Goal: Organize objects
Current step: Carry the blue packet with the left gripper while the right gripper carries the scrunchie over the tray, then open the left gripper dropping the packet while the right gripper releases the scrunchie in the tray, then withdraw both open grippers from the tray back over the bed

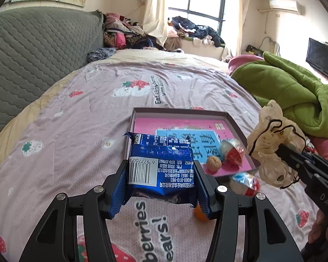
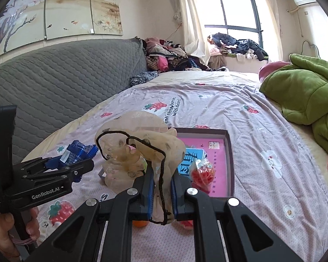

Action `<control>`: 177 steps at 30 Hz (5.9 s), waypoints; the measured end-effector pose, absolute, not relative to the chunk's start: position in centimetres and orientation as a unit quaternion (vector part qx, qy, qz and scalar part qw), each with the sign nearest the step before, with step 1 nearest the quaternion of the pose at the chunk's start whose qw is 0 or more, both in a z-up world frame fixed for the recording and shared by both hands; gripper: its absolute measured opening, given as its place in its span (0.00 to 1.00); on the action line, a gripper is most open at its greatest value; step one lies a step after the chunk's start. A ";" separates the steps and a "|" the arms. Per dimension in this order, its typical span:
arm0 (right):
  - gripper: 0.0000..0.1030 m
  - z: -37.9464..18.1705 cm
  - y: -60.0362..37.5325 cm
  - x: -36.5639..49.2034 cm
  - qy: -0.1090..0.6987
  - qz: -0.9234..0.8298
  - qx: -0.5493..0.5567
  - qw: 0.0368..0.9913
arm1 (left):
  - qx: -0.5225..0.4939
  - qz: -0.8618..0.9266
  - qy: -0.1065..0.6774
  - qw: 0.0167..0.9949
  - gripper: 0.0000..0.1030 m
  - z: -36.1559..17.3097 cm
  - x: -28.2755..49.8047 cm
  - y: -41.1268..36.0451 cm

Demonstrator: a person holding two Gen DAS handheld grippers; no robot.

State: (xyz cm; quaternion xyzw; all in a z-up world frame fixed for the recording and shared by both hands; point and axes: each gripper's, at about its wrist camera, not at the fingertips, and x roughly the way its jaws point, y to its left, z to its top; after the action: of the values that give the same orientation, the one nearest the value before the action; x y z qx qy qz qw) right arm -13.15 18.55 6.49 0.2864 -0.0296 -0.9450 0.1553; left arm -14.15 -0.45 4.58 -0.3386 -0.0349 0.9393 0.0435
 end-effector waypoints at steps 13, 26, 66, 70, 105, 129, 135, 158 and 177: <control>0.13 6.1 18.3 -16.0 -0.034 -0.946 0.286 0.151 | -0.337 0.940 -0.032 0.050 0.56 3.9 -17.7 1.0; 0.12 3.7 17.0 -20.2 -0.008 -0.941 0.309 0.137 | -0.352 0.935 -0.016 0.048 0.56 1.8 -21.8 2.1; 0.15 -3.0 15.8 -26.3 0.022 -0.913 0.396 0.091 | -0.407 0.913 -0.012 0.038 0.56 -4.0 -27.0 2.2; 0.17 -3.0 16.0 -26.3 0.017 -0.912 0.399 0.089 | -0.408 0.912 -0.012 0.039 0.57 -4.0 -27.1 2.2; 0.39 -0.5 17.6 -25.6 -0.009 -0.927 0.370 0.062 | -0.394 0.919 -0.018 0.021 0.60 -2.1 -26.9 1.2; 0.48 1.7 17.3 -23.9 -0.005 -0.929 0.363 0.070 | -0.393 0.919 -0.017 0.016 0.69 -0.6 -24.6 0.9; 0.49 2.8 17.5 -22.9 -0.003 -0.932 0.356 0.069 | -0.386 0.922 -0.017 0.019 0.70 0.6 -23.5 1.3; 0.66 6.0 18.4 -17.5 0.014 -0.944 0.321 0.080 | -0.361 0.932 -0.010 0.026 0.73 4.1 -17.6 2.1; 0.66 8.3 19.9 -13.4 -0.003 -0.949 0.302 0.093 | -0.352 0.935 -0.012 0.036 0.74 5.3 -13.4 2.6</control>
State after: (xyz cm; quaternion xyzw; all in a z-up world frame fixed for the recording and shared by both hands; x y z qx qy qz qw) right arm -13.38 19.93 8.33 0.3016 -0.0032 -0.9489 0.0931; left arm -13.37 2.63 5.29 -0.3520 -0.0123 0.9352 0.0361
